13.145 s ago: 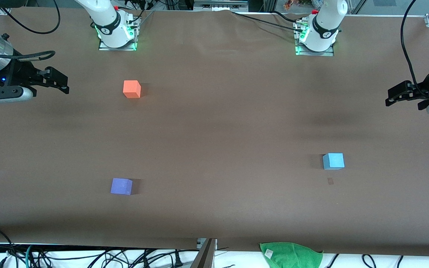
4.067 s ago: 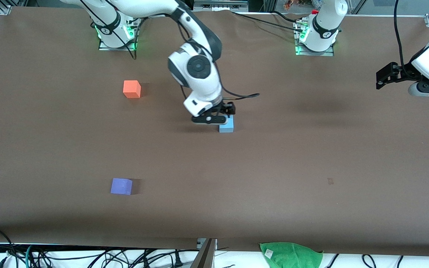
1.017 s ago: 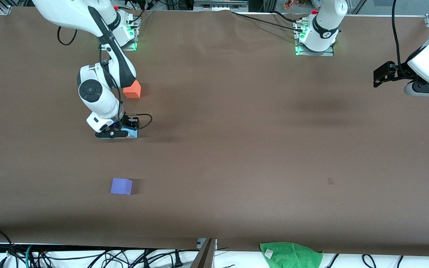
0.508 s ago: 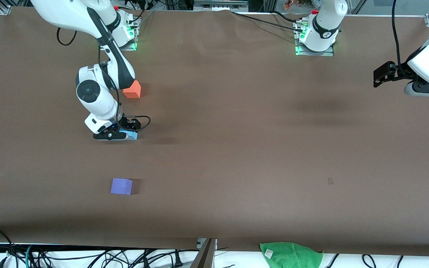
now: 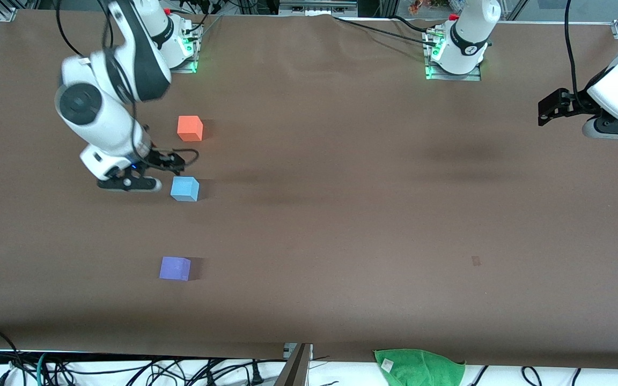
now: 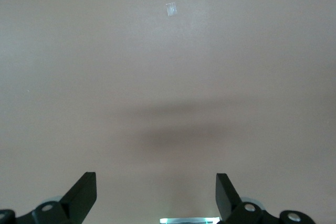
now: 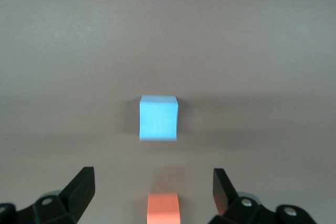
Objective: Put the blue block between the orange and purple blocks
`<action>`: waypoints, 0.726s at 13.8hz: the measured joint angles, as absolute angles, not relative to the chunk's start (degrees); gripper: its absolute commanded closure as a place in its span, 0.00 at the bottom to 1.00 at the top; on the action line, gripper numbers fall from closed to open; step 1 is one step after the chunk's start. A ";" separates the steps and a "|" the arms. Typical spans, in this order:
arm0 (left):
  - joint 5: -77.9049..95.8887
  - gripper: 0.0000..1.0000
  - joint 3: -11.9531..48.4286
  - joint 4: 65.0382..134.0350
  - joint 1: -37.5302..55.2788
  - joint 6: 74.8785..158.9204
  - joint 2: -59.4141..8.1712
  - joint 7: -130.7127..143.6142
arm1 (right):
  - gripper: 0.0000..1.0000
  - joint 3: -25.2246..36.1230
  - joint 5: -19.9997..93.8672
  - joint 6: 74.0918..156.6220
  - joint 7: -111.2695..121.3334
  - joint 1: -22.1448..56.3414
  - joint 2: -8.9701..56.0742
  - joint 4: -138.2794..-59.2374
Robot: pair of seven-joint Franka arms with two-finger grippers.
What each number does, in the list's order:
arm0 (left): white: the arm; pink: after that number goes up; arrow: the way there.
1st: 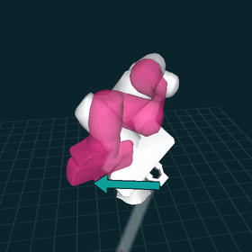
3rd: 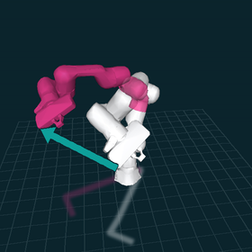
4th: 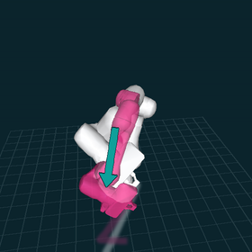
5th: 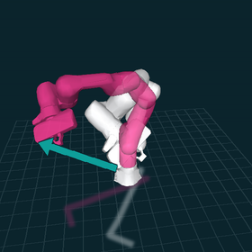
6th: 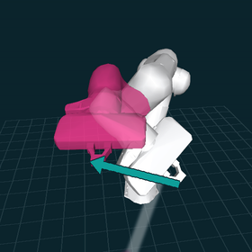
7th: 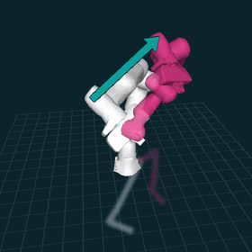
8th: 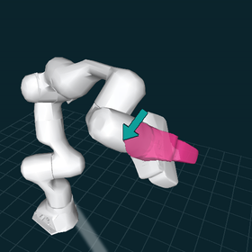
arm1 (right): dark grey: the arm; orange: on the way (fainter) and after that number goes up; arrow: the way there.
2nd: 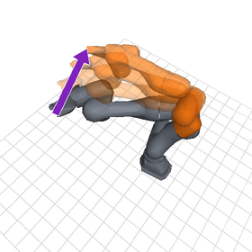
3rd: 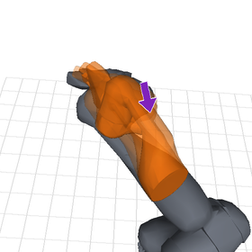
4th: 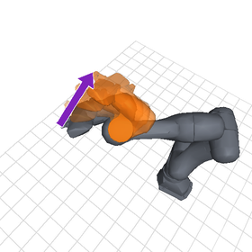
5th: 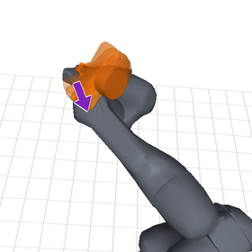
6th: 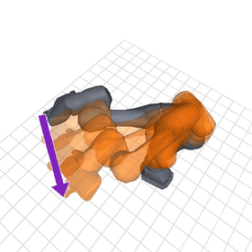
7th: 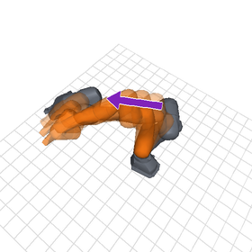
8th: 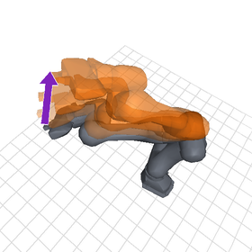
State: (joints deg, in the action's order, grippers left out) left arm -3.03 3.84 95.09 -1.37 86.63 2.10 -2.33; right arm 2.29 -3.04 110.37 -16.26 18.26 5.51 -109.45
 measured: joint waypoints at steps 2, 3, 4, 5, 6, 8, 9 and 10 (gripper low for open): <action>-3.03 0.00 3.84 95.10 -1.37 86.63 2.10 -2.33 | 0.01 2.38 -2.36 100.03 -13.72 18.25 2.40 -102.98; -3.03 0.00 3.85 95.10 -1.37 86.63 2.10 -2.33 | 0.01 2.57 -1.41 95.90 -12.85 18.24 1.15 -100.29; -3.03 0.00 3.87 95.10 -1.37 86.63 2.10 -2.33 | 0.01 2.98 -0.43 92.98 -12.17 18.24 -0.15 -98.31; -3.03 0.00 3.88 95.10 -1.37 86.63 2.10 -2.33 | 0.01 3.65 0.16 91.48 -11.18 18.22 -1.62 -97.23; -3.03 0.00 3.88 95.10 -1.36 86.63 2.10 -2.33 | 0.01 4.39 0.43 90.59 -10.00 18.20 -3.18 -96.86; -3.03 0.00 3.89 95.09 -1.36 86.63 2.10 -2.33 | 0.01 5.70 0.49 89.01 -7.82 18.17 -5.37 -96.85; -3.03 0.00 3.89 95.08 -1.36 86.63 2.10 -2.33 | 0.01 6.40 0.49 88.65 -6.30 18.16 -5.77 -96.85; -3.03 0.00 3.89 95.06 -1.36 86.63 2.10 -2.33 | 0.01 6.97 0.48 88.56 -4.89 18.08 -5.75 -96.86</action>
State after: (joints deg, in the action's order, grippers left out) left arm -3.03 3.89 95.06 -1.36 86.63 2.10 -2.33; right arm 6.97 0.48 88.56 -4.89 18.08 -5.75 -96.86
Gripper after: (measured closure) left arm 0.000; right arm 0.004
